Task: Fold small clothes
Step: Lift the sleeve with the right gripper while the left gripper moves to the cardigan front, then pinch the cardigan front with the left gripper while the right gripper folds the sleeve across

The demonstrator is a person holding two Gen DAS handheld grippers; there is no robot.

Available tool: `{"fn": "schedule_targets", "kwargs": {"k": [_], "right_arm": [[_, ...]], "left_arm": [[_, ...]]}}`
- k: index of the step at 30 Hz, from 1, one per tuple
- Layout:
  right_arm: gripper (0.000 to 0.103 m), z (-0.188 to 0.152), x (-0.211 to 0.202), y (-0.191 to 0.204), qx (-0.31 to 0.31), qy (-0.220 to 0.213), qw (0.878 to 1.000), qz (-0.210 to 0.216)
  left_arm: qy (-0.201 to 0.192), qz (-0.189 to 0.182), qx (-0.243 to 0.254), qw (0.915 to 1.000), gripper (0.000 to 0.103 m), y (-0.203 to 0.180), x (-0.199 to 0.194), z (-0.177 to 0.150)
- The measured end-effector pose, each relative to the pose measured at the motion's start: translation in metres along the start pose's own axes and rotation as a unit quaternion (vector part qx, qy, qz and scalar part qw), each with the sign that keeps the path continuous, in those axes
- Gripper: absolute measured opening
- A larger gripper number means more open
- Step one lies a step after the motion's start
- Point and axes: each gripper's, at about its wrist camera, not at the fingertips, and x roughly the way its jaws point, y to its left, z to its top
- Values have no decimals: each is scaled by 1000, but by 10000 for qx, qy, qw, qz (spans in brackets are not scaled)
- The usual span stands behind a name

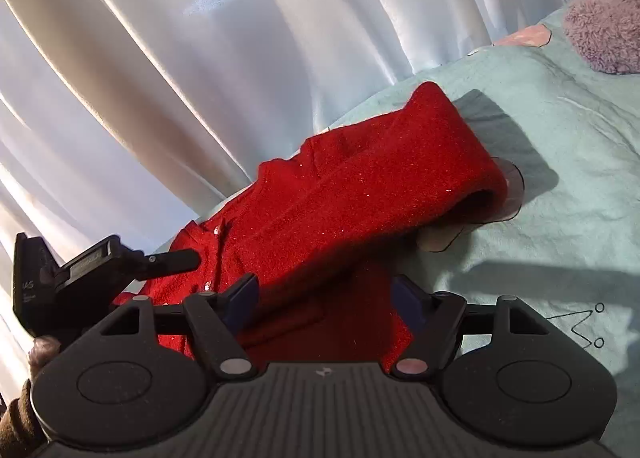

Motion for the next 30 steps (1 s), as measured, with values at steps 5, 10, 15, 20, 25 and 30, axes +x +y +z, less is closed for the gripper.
{"fn": "schedule_targets", "kwargs": {"k": [5,10,15,20,25,30], "right_arm": [[75,-2,-12,-11,133,-78,9999,-74],[75,-1,-13,-13,174,-137,9997,-64],[75,1,-10,-9,173,-201,9996,29],[61,2,-4,-5,186,-150,9997,73],[49,7,0,-5,273,-172,9994,146],[50,15,6,-12,652,-239,9973,232]], "left_arm": [[184,-53,-308,9993,96,16,19,-1],[154,-287,-557,9979,75,23,20,7],[365,-568,-799,9945,36,33,31,10],[382,-439,-555,9968,13,23,32,10],[-172,-659,-232,9974,12,8,-17,18],[-721,-349,-157,9967,12,27,-76,28]]}}
